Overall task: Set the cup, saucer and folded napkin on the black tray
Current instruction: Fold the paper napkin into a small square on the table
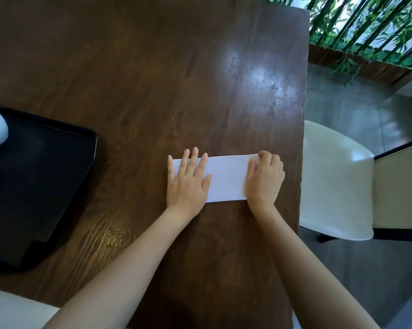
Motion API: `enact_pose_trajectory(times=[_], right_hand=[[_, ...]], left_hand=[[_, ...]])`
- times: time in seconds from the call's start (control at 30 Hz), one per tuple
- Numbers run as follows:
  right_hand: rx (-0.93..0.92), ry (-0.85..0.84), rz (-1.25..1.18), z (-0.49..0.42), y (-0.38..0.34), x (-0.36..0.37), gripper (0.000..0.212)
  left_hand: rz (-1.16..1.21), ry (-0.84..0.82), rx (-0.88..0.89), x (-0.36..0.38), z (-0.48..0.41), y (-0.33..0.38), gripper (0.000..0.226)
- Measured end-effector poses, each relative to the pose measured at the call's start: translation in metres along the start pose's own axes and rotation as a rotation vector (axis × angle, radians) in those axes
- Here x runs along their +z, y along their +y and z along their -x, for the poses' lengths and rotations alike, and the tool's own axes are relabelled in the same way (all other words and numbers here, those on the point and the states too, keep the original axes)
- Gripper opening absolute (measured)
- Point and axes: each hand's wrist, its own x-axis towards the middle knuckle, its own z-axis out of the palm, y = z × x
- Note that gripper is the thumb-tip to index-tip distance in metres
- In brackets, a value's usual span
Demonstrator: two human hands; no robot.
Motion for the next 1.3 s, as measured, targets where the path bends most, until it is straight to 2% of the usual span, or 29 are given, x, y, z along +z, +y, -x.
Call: enact_pose_trajectory(times=[0.2,0.27,0.33,0.37,0.43,0.6,0.8,1.03,1.17,1.3], right_hand=[[-0.016,-0.03,0.108,-0.007,-0.001,-0.007,0.033],[-0.175,-0.061,0.031,-0.004,-0.01,-0.011,0.039],[-0.478,-0.218,-0.054,0.005,-0.023,-0.01,0.045],[-0.601,-0.314,-0.038,0.01,-0.027,-0.007,0.047],[-0.697,-0.437,0.074,0.018,-0.03,0.0,0.05],[-0.707,-0.453,0.198,0.016,-0.019,0.01,0.059],[-0.691,-0.422,0.286,0.002,0.0,0.005,0.061],[-0.697,-0.401,0.279,0.002,0.0,0.006,0.065],[-0.669,-0.368,0.368,-0.009,0.016,0.0,0.069],[-0.673,-0.404,0.343,-0.016,0.028,-0.004,0.068]], left_hand=[[-0.044,-0.022,-0.045,0.008,-0.002,0.0,0.061],[-0.046,-0.022,-0.048,0.01,-0.002,0.0,0.06],[-0.036,-0.02,-0.047,0.01,-0.001,0.0,0.059],[-0.03,-0.016,-0.044,0.01,-0.001,0.0,0.058],[-0.033,-0.009,-0.038,0.01,-0.001,0.0,0.058],[-0.026,-0.005,-0.031,0.008,0.0,-0.002,0.06],[-0.005,-0.015,-0.107,0.008,0.001,-0.009,0.068],[-0.001,-0.005,-0.129,0.007,0.007,-0.022,0.074],[0.001,-0.016,-0.126,0.007,0.008,-0.023,0.075],[-0.014,-0.027,-0.13,0.007,0.008,-0.022,0.077]])
